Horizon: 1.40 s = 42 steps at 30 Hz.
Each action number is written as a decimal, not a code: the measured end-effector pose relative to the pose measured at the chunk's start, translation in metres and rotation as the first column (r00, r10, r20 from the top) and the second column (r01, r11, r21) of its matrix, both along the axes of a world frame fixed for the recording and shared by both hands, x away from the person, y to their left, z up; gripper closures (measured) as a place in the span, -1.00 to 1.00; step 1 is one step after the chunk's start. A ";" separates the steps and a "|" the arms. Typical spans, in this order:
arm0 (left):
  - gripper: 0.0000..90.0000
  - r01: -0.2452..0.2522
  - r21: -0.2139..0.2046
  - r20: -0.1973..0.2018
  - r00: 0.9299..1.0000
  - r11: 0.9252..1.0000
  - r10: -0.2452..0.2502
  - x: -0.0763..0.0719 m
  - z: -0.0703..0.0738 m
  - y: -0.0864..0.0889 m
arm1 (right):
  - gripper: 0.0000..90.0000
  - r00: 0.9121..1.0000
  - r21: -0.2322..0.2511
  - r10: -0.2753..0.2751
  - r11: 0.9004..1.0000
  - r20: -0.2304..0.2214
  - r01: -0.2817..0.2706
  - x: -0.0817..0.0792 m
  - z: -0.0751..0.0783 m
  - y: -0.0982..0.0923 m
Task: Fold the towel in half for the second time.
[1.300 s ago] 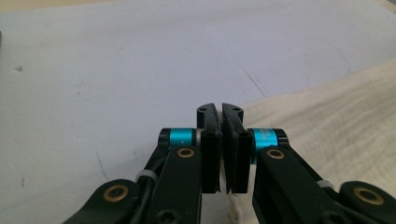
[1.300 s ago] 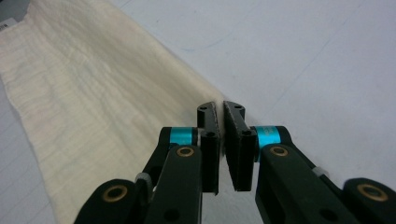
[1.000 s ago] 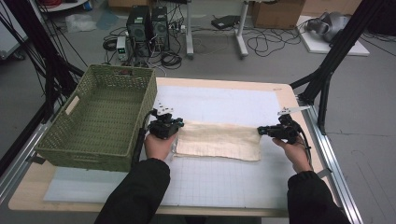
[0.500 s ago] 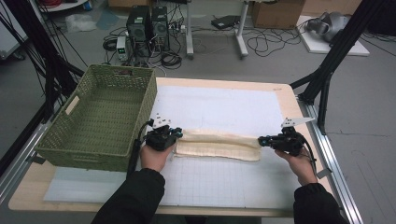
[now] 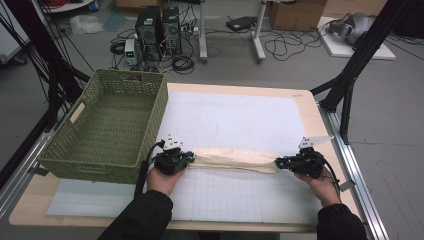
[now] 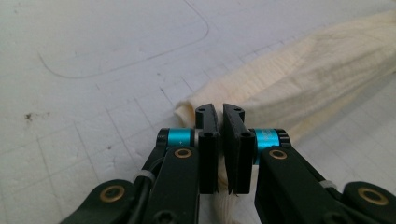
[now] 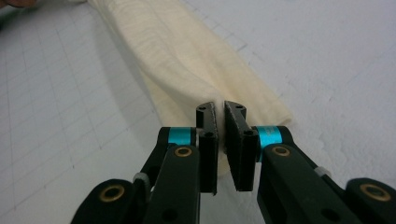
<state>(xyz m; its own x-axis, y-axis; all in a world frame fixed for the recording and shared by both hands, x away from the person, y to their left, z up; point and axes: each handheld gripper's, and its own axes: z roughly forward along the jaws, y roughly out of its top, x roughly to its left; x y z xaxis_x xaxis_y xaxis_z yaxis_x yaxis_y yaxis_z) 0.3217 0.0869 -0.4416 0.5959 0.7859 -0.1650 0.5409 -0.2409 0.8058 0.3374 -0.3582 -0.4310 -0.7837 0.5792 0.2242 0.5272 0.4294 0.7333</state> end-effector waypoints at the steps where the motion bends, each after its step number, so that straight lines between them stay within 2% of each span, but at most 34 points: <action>1: 0.84 0.005 0.000 -0.006 1.000 1.000 -0.005 0.000 -0.001 0.000 | 0.85 1.000 -0.006 0.001 1.000 -0.007 -0.001 -0.001 -0.002 0.000; 3: 0.78 0.008 0.006 -0.014 1.000 1.000 -0.008 -0.001 -0.001 0.000 | 0.77 1.000 -0.006 -0.001 1.000 -0.016 0.001 -0.002 -0.004 0.000; 5: 0.68 0.013 -0.002 -0.018 1.000 1.000 -0.013 -0.002 0.001 0.002 | 0.60 1.000 0.004 0.000 1.000 -0.012 0.000 -0.002 -0.004 -0.001; 9: 0.41 0.009 -0.023 -0.015 1.000 1.000 -0.009 -0.003 0.005 0.006 | 0.31 0.999 0.022 -0.033 0.999 0.003 0.033 -0.005 0.003 -0.003; 11: 0.30 0.009 -0.029 -0.011 1.000 1.000 -0.009 -0.003 0.009 0.008 | 0.27 0.999 0.033 -0.039 0.999 0.028 0.038 -0.005 0.011 -0.004; 12: 0.23 0.002 -0.044 -0.009 1.000 0.999 -0.002 -0.004 0.013 0.009 | 0.23 0.998 0.033 -0.046 0.998 0.035 0.045 -0.005 0.014 -0.004; 15: 0.22 0.009 -0.052 0.012 1.000 0.999 -0.009 -0.006 0.021 0.010 | 0.20 0.997 0.054 -0.046 0.998 0.069 0.042 -0.006 0.025 -0.002; 17: 0.22 0.013 -0.046 0.024 1.000 0.999 -0.012 -0.006 0.026 0.010 | 0.21 0.997 0.068 -0.028 0.997 0.079 0.022 -0.005 0.031 0.003; 19: 0.22 0.013 -0.058 0.034 0.999 0.998 -0.011 -0.006 0.030 0.008 | 0.25 0.997 0.070 -0.021 0.997 0.074 0.016 -0.003 0.032 0.010; 21: 0.22 0.011 -0.056 0.048 0.999 0.998 -0.009 -0.006 0.034 0.006 | 0.32 0.997 0.060 -0.014 0.998 0.079 0.009 -0.002 0.031 0.020; 24: 0.22 0.010 -0.059 0.069 0.998 0.998 -0.006 -0.006 0.040 0.003 | 0.45 0.998 0.039 0.010 0.999 0.058 -0.012 0.002 0.026 0.037; 27: 0.31 0.021 -0.056 0.072 0.997 0.998 -0.017 -0.004 0.045 -0.001 | 0.59 0.998 0.013 0.034 0.999 0.049 -0.035 0.005 0.020 0.053; 30: 0.56 0.042 -0.048 0.076 0.996 0.998 -0.038 0.001 0.048 -0.009 | 0.74 0.998 -0.007 0.050 0.999 0.048 -0.050 0.007 0.016 0.065; 31: 0.71 0.044 -0.039 0.078 0.996 0.998 -0.041 0.003 0.048 -0.012 | 0.80 0.998 -0.016 0.052 0.999 0.046 -0.051 0.007 0.014 0.068; 33: 0.86 0.062 -0.038 0.075 0.995 0.997 -0.059 0.008 0.045 -0.020 | 0.89 0.998 -0.014 0.053 0.999 0.042 -0.053 0.009 0.011 0.072; 35: 0.93 0.073 -0.031 0.056 0.996 0.997 -0.071 0.014 0.040 -0.026 | 0.95 0.998 -0.005 0.062 0.998 0.026 -0.062 0.010 0.007 0.076; 37: 0.95 0.089 -0.020 0.017 0.996 0.996 -0.089 0.018 0.032 -0.032 | 0.95 0.997 -0.011 0.074 0.997 0.015 -0.073 0.011 0.003 0.080; 40: 0.95 0.132 0.018 -0.073 0.989 0.991 -0.130 0.022 0.018 -0.038 | 0.95 0.996 -0.042 0.094 0.995 0.009 -0.094 0.010 0.000 0.083; 42: 0.95 0.129 0.050 -0.077 0.989 0.990 -0.125 0.020 0.012 -0.038 | 0.95 0.995 -0.065 0.101 0.993 0.007 -0.101 0.010 -0.003 0.083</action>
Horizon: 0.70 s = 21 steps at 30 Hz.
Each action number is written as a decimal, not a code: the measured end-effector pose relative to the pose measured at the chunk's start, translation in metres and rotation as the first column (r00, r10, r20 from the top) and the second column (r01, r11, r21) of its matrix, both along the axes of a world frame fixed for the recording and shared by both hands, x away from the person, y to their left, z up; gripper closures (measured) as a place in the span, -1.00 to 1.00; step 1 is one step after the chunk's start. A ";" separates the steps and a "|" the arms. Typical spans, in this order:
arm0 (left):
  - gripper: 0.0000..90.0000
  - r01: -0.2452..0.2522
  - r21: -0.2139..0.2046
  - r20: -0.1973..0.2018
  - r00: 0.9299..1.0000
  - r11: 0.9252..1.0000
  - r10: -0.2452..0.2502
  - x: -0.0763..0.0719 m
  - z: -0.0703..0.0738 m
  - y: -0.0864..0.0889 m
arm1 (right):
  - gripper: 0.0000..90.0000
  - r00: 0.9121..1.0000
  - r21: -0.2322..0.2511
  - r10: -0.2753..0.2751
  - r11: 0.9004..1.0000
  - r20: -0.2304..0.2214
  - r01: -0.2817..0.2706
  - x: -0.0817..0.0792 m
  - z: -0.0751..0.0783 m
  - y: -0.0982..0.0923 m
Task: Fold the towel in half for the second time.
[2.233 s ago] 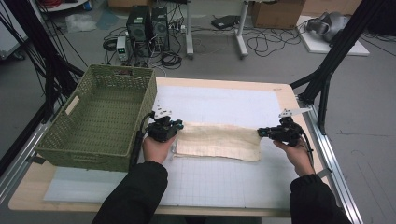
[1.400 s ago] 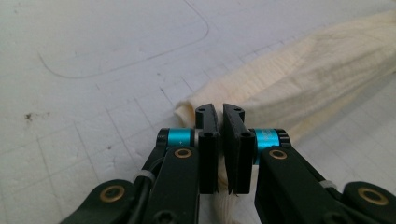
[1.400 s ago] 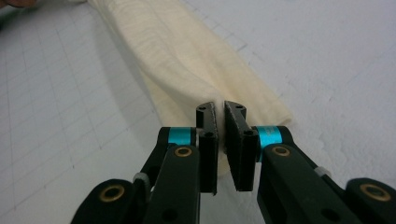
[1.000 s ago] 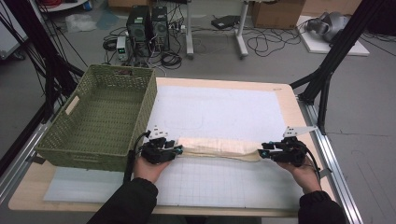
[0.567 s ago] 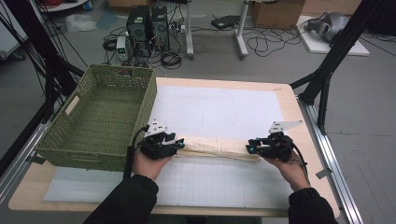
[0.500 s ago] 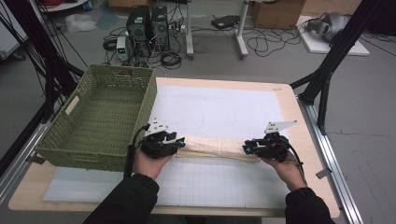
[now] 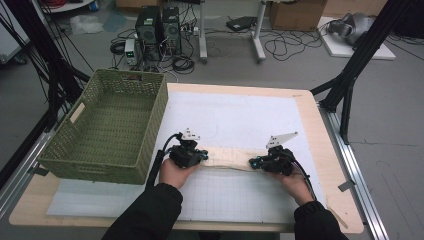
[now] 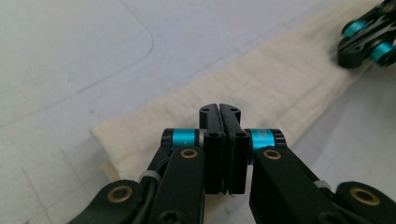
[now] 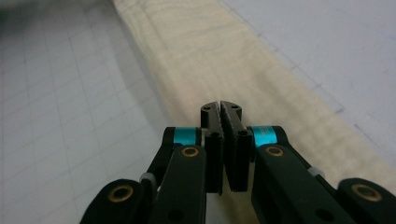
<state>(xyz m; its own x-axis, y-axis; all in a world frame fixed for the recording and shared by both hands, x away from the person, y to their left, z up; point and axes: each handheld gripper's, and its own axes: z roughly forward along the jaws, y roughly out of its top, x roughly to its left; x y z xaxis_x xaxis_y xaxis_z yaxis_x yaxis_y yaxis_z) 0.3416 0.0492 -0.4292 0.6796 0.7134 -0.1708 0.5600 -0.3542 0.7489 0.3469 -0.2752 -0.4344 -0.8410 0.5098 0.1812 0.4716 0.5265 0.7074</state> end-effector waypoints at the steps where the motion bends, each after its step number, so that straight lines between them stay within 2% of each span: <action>1: 0.95 -0.003 0.013 -0.008 1.000 1.000 0.003 0.000 -0.003 0.001 | 0.95 1.000 -0.006 -0.001 1.000 -0.002 0.001 -0.001 -0.002 -0.001; 3: 0.94 -0.010 0.069 -0.003 1.000 0.998 0.010 -0.002 -0.008 0.002 | 0.95 1.000 -0.011 -0.003 1.000 -0.004 0.003 -0.002 -0.004 -0.004; 5: 0.93 -0.010 0.064 -0.004 1.000 0.998 0.010 -0.002 -0.009 0.005 | 0.95 1.000 -0.025 -0.007 1.000 0.009 0.007 -0.003 -0.004 -0.007; 9: 0.89 -0.015 0.097 0.017 1.000 0.995 0.013 -0.004 -0.008 0.007 | 0.94 0.999 -0.042 -0.017 0.999 0.027 0.018 -0.005 -0.003 -0.013; 15: 0.84 -0.032 0.080 0.032 0.999 0.996 0.029 -0.008 -0.010 0.014 | 0.90 0.997 -0.053 -0.056 0.997 0.046 0.059 -0.008 -0.003 -0.032; 21: 0.76 -0.028 0.095 0.048 0.999 0.995 0.023 -0.011 -0.010 0.016 | 0.85 0.994 -0.042 -0.104 0.993 0.043 0.106 -0.012 -0.005 -0.055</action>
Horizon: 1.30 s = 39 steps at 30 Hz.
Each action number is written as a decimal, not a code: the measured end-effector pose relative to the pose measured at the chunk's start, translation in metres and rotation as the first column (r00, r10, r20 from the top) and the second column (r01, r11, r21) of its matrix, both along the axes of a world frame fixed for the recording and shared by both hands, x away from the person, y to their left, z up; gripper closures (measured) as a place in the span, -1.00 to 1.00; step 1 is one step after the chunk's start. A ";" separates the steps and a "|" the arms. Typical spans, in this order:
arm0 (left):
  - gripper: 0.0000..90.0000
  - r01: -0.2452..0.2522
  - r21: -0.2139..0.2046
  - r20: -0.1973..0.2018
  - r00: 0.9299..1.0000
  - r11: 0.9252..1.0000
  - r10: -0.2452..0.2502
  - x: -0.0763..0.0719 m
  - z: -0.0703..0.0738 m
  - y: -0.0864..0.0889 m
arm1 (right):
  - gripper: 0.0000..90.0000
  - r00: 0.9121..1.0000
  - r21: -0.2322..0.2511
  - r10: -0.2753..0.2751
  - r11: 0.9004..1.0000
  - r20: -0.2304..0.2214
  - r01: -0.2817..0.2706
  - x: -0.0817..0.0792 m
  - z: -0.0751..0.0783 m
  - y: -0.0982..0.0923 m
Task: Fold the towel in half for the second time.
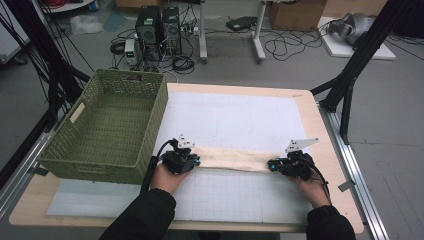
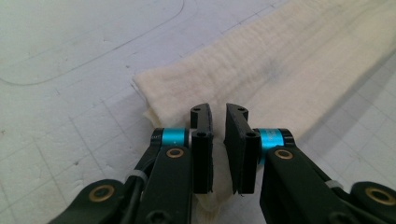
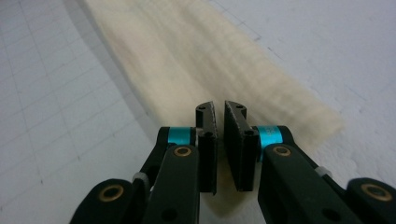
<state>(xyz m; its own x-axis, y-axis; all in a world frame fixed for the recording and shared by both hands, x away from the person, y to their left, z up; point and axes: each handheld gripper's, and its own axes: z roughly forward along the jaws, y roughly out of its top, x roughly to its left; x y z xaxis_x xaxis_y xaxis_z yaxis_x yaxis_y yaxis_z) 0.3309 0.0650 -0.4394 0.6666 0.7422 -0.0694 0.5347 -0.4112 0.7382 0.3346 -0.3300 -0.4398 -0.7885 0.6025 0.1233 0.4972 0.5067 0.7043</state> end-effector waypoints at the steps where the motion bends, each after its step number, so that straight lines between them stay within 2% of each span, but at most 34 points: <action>1: 0.74 0.001 0.002 0.001 1.000 1.000 -0.001 0.000 0.000 0.000 | 0.84 1.000 0.006 -0.006 1.000 0.005 0.006 -0.001 -0.001 -0.002; 3: 0.65 -0.003 -0.011 0.007 1.000 1.000 0.003 -0.001 0.002 0.001 | 0.80 1.000 0.007 -0.007 1.000 0.010 0.007 -0.001 -0.001 -0.004; 5: 0.53 -0.014 -0.030 0.031 0.999 0.999 0.015 -0.002 0.005 0.002 | 0.69 0.999 -0.001 -0.004 1.000 0.032 0.004 -0.002 0.001 -0.001; 7: 0.53 -0.026 -0.038 0.037 0.999 0.999 0.028 -0.001 0.006 0.005 | 0.63 0.999 0.011 -0.001 1.000 0.053 0.000 -0.003 0.003 0.000; 9: 0.54 -0.031 -0.029 0.028 0.999 0.999 0.032 0.000 0.005 0.006 | 0.55 0.997 0.018 -0.016 1.000 0.074 0.015 -0.004 0.006 0.000; 11: 0.54 -0.033 -0.024 0.028 0.999 0.999 0.034 0.000 0.004 0.007 | 0.51 0.997 0.025 -0.025 0.999 0.078 0.023 -0.005 0.007 -0.001; 17: 0.54 -0.037 0.010 0.023 0.999 0.999 0.037 0.000 0.001 0.004 | 0.49 0.998 -0.009 -0.028 1.000 0.053 0.028 -0.003 0.001 -0.002; 22: 0.54 -0.031 0.029 0.035 0.999 0.999 0.030 -0.002 0.001 0.003 | 0.49 0.998 -0.015 -0.033 0.999 0.058 0.034 -0.005 -0.001 -0.004; 39: 0.58 -0.029 0.023 0.038 0.999 0.999 0.028 -0.001 0.000 0.004 | 0.49 0.997 -0.003 -0.048 0.999 0.067 0.048 -0.009 -0.002 -0.007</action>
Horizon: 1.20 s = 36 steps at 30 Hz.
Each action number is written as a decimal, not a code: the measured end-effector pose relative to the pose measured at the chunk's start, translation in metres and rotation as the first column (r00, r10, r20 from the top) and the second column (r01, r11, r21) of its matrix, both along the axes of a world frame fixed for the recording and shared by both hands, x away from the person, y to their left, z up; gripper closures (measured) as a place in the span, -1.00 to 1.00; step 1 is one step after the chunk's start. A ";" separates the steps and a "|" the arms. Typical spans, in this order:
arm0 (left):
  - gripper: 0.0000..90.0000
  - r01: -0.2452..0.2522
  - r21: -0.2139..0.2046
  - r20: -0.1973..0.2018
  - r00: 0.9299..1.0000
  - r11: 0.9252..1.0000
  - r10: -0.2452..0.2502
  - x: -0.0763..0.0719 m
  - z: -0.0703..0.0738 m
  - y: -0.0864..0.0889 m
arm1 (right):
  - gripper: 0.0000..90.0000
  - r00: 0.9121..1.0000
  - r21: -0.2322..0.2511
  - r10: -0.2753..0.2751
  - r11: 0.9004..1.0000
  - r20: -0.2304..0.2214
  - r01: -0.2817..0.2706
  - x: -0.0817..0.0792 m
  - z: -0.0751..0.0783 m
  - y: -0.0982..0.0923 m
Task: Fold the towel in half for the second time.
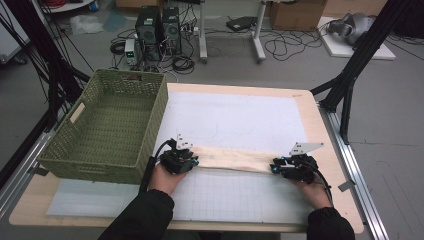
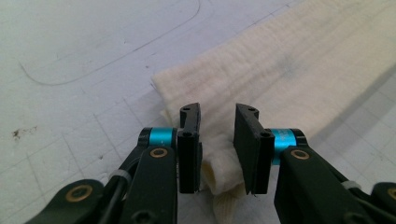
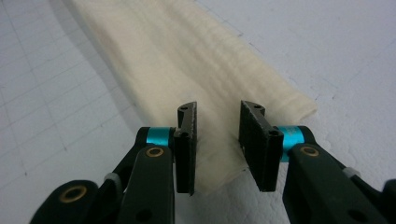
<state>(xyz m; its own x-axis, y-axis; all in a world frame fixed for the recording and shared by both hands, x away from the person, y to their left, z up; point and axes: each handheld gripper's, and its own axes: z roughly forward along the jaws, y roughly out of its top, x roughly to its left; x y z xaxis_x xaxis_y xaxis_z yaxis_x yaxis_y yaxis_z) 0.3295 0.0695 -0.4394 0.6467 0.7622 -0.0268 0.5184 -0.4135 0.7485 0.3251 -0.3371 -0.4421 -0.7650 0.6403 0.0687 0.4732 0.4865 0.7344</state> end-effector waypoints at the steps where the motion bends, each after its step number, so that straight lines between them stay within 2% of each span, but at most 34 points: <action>1: 0.58 0.001 0.002 0.000 1.000 1.000 -0.001 0.000 0.000 0.000 | 0.49 1.000 0.002 0.000 1.000 0.000 0.000 0.000 0.000 0.000; 10: 0.57 0.001 0.000 0.004 1.000 1.000 -0.001 0.000 0.000 0.000 | 0.48 1.000 0.011 -0.012 1.000 -0.001 0.012 -0.002 -0.001 0.000; 12: 0.56 0.005 0.000 0.001 1.000 1.000 -0.005 0.000 0.000 0.000 | 0.44 1.000 0.013 -0.011 1.000 -0.004 0.011 -0.002 -0.001 0.000; 14: 0.48 0.007 -0.018 -0.006 1.000 1.000 -0.007 0.000 0.001 0.001 | 0.35 1.000 0.021 -0.010 1.000 0.001 0.010 -0.002 0.002 0.001; 15: 0.45 0.003 -0.027 -0.004 1.000 1.000 -0.003 0.000 0.003 0.002 | 0.34 1.000 0.024 -0.010 1.000 -0.002 0.010 -0.003 0.003 0.001; 17: 0.34 -0.010 -0.050 0.001 1.000 0.999 0.010 0.000 0.005 0.004 | 0.31 1.000 0.062 -0.026 0.998 0.017 0.025 -0.003 0.009 0.000; 19: 0.25 -0.026 -0.073 0.005 1.000 0.997 0.027 -0.001 0.007 0.007 | 0.29 0.999 0.089 -0.043 0.995 0.018 0.041 -0.003 0.013 0.000; 21: 0.20 -0.037 -0.077 0.002 0.999 0.996 0.037 0.000 0.008 0.008 | 0.26 0.998 0.084 -0.050 0.995 0.037 0.047 -0.004 0.015 0.001; 23: 0.14 -0.046 -0.078 -0.002 0.999 0.996 0.046 0.000 0.008 0.009 | 0.22 0.997 0.085 -0.063 0.995 0.034 0.060 -0.004 0.015 0.002; 28: 0.15 -0.061 -0.092 -0.014 0.998 0.994 0.060 0.000 0.008 0.011 | 0.17 0.996 0.085 -0.093 0.992 0.018 0.091 -0.004 0.015 -0.001; 33: 0.14 -0.073 -0.095 -0.018 0.997 0.993 0.072 0.001 0.009 0.012 | 0.16 0.995 0.098 -0.100 0.990 0.011 0.099 -0.004 0.015 -0.002; 36: 0.08 -0.102 -0.103 -0.028 0.995 0.989 0.100 0.001 0.009 0.012 | 0.10 0.993 0.095 -0.115 0.989 0.003 0.114 -0.002 0.014 -0.003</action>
<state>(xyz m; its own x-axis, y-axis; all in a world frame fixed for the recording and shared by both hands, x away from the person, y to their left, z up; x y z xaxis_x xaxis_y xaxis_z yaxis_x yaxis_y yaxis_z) 0.3308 0.0812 -0.4306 0.5650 0.8158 -0.1236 0.5710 -0.2785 0.7723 0.3226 -0.3400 -0.4286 -0.6878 0.7148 0.1266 0.5153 0.3580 0.7786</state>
